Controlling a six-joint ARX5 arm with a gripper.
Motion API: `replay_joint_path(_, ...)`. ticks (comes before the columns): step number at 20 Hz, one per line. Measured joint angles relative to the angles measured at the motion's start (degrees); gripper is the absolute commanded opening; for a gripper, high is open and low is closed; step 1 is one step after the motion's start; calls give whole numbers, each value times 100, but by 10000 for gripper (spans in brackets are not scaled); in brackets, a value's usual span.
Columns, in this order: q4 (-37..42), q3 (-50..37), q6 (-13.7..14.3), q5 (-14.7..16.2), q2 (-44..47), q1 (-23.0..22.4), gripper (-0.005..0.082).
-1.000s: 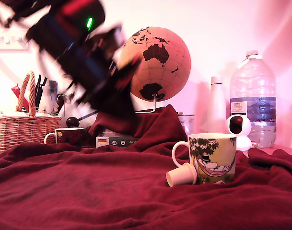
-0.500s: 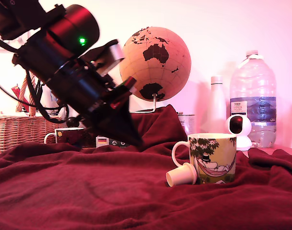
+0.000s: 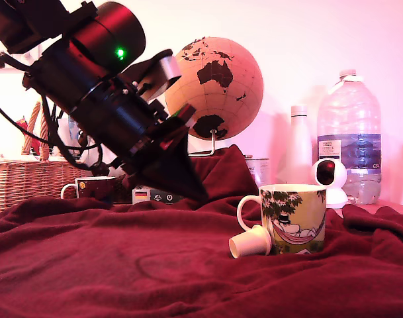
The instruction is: Pick up the coffee capsules on the table and drop them inside the coffee cup
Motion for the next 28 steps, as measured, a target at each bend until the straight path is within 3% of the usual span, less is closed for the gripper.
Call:
replay_joint_path(2,50,0,0,212,-11,0,482)
replay_joint_path(3,48,0,0,315,-39,0,505)
replay_joint_path(5,20,-2,9,409,-210,0,502)
replay_joint_path(10,-50,-4,387,450,-1012,0,501)
replay_joint_path(13,136,-234,479,448,-1421,0,501)
replay_joint_path(19,1019,-1558,481,227,-2404,0,501)
replay_joint_path(22,1755,-2210,354,116,-2826,0,501)
replay_joint_path(25,2330,-2710,345,48,-2914,0,501)
replay_joint_path(28,2361,-2907,345,79,-2909,0,501)
